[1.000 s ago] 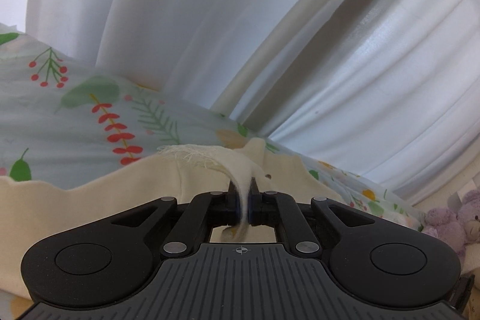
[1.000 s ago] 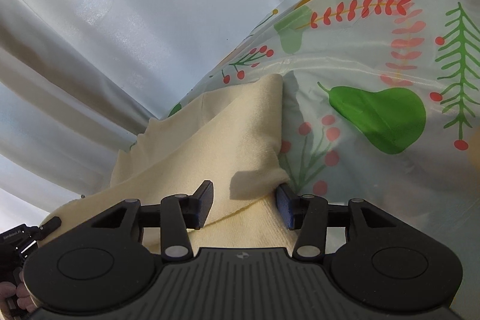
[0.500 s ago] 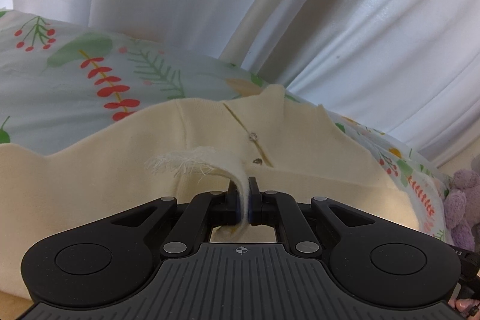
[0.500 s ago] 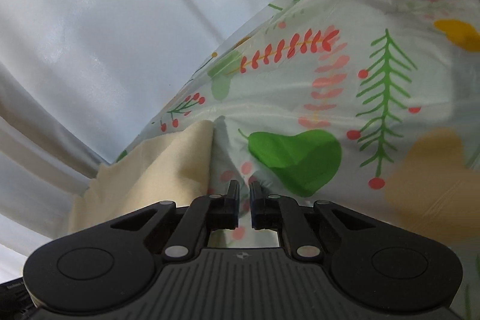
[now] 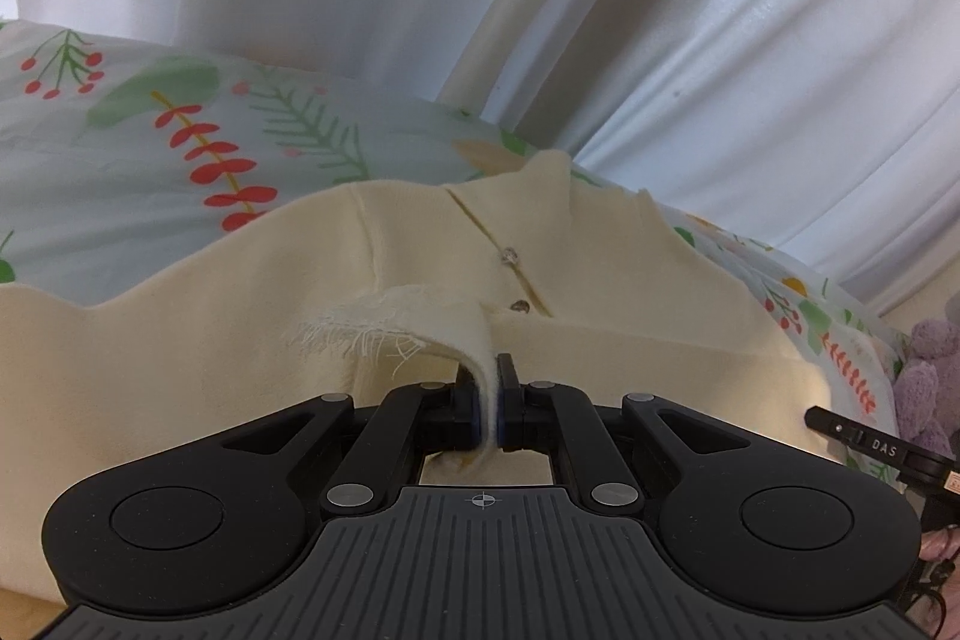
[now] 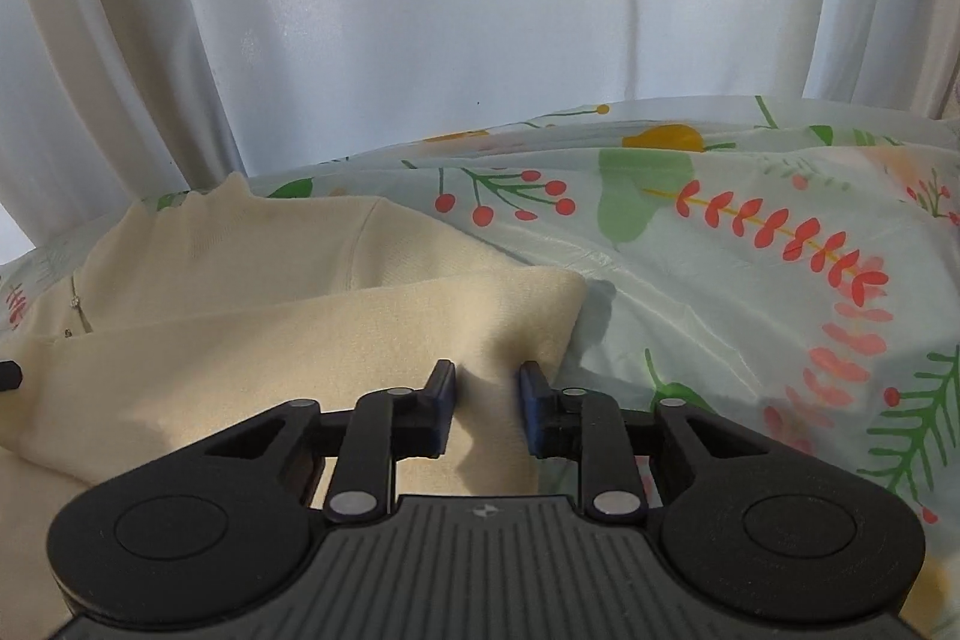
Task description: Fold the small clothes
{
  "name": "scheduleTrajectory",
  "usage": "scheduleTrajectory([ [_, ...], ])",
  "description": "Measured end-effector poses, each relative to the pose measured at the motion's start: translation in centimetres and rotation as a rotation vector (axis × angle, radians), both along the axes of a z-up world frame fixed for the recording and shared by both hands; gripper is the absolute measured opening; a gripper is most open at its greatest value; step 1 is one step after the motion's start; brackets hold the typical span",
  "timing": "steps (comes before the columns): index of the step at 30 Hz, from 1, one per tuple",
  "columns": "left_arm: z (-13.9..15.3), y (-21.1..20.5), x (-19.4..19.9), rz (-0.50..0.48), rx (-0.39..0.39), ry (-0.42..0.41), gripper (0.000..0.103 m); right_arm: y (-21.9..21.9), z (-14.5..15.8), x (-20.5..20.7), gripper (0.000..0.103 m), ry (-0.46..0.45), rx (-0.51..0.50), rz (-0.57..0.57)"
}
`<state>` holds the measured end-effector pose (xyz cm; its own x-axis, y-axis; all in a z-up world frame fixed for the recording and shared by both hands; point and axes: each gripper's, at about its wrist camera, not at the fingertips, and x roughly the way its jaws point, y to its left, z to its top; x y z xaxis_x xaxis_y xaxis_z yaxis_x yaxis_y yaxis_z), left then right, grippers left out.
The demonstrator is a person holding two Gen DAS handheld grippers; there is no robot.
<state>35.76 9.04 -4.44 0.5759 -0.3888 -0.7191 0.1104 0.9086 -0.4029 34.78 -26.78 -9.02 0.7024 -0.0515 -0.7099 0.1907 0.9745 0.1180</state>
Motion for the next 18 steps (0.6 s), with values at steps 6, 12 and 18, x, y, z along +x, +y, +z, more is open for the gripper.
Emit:
scheduleTrajectory([
  [6, 0.7, 0.1, -1.1, -0.024, -0.028, -0.123, 0.006, -0.6, 0.6, -1.4, 0.007, -0.098, -0.059, -0.064],
  [12, -1.5, -0.7, 0.3, 0.012, 0.075, -0.028, 0.011, 0.4, -0.5, -1.0, 0.011, -0.049, -0.180, -0.018],
  [18, 0.7, 0.5, -1.0, 0.126, 0.104, -0.108, 0.025, 2.7, 1.7, -2.1, 0.024, -0.154, -0.278, 0.026],
])
